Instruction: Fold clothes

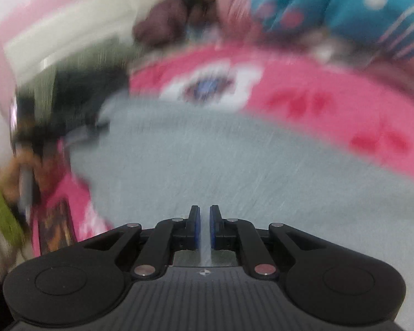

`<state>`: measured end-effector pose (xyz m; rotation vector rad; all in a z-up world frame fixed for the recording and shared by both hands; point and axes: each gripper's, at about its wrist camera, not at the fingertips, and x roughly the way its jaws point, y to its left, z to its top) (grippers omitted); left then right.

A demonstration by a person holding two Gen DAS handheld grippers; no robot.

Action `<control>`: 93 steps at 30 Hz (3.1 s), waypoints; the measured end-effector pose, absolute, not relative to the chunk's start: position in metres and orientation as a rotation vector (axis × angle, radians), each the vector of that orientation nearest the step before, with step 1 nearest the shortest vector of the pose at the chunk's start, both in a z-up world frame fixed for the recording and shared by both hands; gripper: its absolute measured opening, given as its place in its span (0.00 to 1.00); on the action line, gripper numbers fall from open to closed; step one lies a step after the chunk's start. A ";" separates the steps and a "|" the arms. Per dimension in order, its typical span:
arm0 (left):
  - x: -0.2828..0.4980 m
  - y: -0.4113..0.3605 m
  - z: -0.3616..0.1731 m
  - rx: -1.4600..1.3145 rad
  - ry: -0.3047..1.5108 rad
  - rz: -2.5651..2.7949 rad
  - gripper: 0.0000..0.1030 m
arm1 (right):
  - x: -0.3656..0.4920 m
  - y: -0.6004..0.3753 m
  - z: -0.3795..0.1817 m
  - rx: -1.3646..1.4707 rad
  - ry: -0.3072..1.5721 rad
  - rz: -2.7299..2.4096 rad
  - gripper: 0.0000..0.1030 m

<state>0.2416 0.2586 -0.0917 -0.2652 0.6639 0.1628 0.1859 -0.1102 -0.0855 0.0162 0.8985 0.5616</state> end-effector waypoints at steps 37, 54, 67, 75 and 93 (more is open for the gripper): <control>0.241 0.222 -0.084 -0.219 0.659 -0.074 0.66 | 0.256 -0.207 -0.092 0.157 0.819 0.187 0.02; 0.244 0.230 -0.083 -0.270 0.660 -0.059 0.67 | 0.140 -0.236 -0.078 0.037 0.935 0.287 0.06; 0.244 0.229 -0.084 -0.260 0.656 -0.056 0.67 | 0.125 -0.232 -0.077 -0.046 0.910 0.255 0.06; 0.244 0.228 -0.084 -0.258 0.655 -0.054 0.67 | 0.102 -0.261 -0.041 -0.035 0.861 0.121 0.06; 0.243 0.228 -0.085 -0.251 0.651 -0.042 0.67 | 0.093 -0.356 -0.053 0.031 0.765 -0.190 0.07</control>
